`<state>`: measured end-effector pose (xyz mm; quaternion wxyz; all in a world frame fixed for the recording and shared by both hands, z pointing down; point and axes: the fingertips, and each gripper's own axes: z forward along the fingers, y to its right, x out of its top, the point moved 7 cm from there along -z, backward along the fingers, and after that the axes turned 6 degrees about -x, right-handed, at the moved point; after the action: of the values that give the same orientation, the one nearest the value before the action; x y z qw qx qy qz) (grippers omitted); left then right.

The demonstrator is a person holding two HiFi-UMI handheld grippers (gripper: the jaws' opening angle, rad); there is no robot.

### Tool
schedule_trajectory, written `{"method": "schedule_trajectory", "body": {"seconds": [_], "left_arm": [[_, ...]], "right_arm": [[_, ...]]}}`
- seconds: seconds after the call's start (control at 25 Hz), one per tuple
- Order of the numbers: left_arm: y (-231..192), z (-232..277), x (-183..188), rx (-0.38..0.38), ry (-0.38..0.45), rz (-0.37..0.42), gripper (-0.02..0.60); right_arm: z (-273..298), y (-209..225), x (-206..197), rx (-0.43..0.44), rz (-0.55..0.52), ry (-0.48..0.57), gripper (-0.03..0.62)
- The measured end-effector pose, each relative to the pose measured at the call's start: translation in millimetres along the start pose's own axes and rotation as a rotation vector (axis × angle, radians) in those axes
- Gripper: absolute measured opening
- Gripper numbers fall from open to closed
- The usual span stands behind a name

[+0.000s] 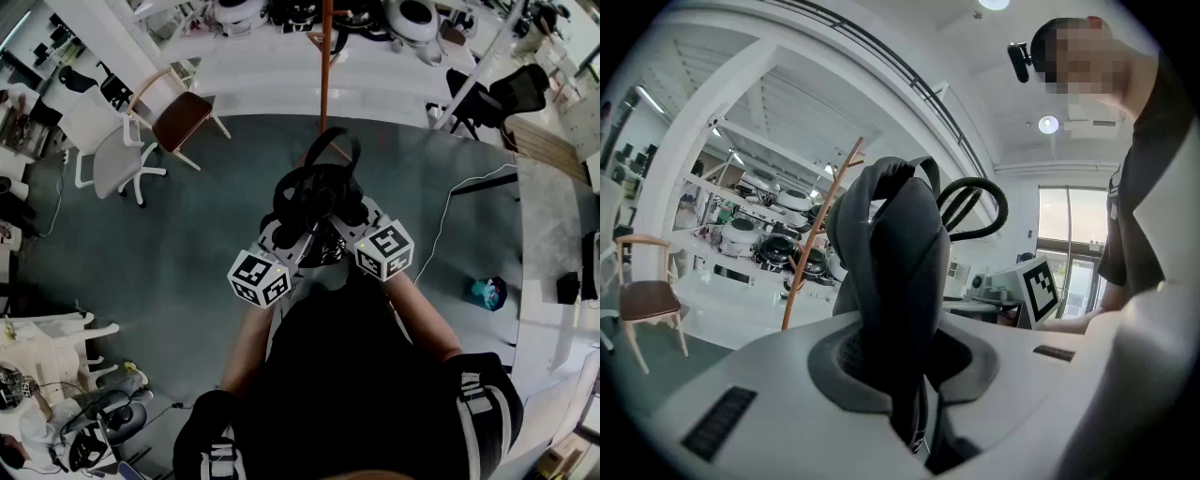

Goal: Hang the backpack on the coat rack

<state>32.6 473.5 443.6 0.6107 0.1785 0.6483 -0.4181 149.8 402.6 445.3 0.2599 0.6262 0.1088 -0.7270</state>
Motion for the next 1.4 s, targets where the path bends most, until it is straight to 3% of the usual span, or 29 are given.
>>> {"method": "schedule_trajectory", "body": {"seconds": [0.76,1.4], "left_arm": [[-9,10,-1,0.003,-0.013,-0.016,0.078],[-71,54,29,0.046,-0.052,-0.012,0.08]], "right_arm": [[7,12,-3,-0.005,0.018,-0.02,0.117],[68,68,18,0.034,0.035,-0.041,0.118]]}}
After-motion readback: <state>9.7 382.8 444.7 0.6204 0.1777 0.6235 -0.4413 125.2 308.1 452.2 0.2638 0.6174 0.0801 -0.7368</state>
